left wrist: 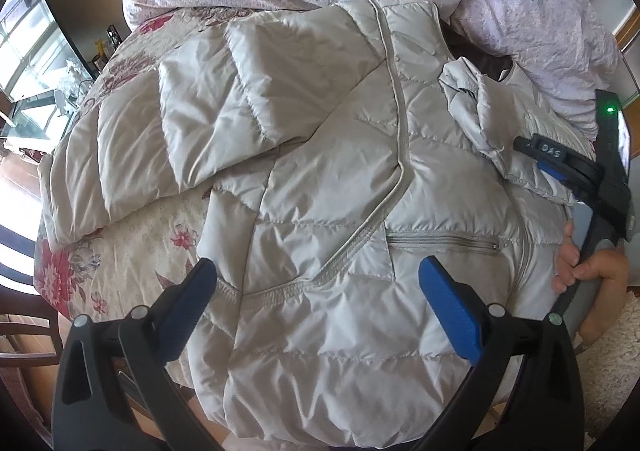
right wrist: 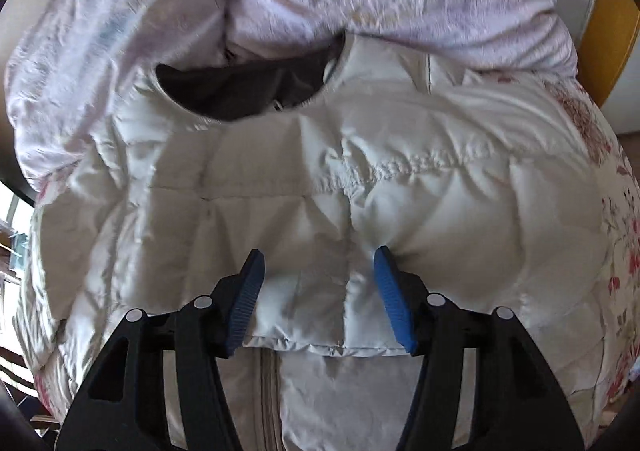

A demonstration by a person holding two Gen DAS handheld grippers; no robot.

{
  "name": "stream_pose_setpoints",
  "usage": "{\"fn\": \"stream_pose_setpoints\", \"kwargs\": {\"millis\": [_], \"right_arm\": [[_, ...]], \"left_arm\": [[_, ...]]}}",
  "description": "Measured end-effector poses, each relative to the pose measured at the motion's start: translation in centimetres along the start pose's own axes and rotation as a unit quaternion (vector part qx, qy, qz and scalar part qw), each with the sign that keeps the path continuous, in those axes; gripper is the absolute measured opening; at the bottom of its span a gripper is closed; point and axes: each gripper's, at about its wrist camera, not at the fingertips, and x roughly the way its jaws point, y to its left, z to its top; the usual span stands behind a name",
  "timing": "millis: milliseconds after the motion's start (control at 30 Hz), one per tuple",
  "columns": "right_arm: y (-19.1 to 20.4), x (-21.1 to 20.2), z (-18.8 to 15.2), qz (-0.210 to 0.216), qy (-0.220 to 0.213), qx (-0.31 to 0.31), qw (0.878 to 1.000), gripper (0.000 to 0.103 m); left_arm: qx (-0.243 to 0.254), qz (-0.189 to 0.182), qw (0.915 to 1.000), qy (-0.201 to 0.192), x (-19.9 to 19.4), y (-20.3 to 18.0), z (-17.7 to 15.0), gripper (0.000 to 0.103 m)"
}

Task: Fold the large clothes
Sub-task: 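Lay the held sleeve across the jacket front and open the right tool, then grasp the other sleeve with the left tool and lift it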

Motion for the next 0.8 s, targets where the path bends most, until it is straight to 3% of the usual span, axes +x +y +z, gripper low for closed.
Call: {"fn": "stream_pose_setpoints", "kwargs": {"millis": [67, 167, 367, 667, 800], "right_arm": [[0.3, 0.6, -0.1, -0.009, 0.01, -0.003, 1.0, 0.072], [1.5, 1.7, -0.4, -0.032, 0.021, -0.02, 0.999, 0.078], [2.8, 2.8, -1.1, -0.062, 0.026, -0.042, 0.997, 0.081], [2.7, 2.8, -1.2, -0.06, 0.028, -0.041, 0.997, 0.082], [2.6, 3.2, -1.1, -0.063, 0.036, -0.04, 0.997, 0.082]], "left_arm": [[-0.002, 0.0, 1.0, 0.003, 0.1, 0.3, 0.0, 0.101], [-0.006, 0.001, 1.0, 0.007, 0.3, 0.6, 0.0, 0.101], [-0.032, 0.006, 0.9995, 0.008, 0.6, 2.2, 0.1, 0.101], [-0.044, 0.02, 0.9988, 0.003, 1.3, 3.3, 0.1, 0.101], [-0.062, 0.021, 0.9976, 0.021, 2.2, 4.7, 0.1, 0.101]]}}
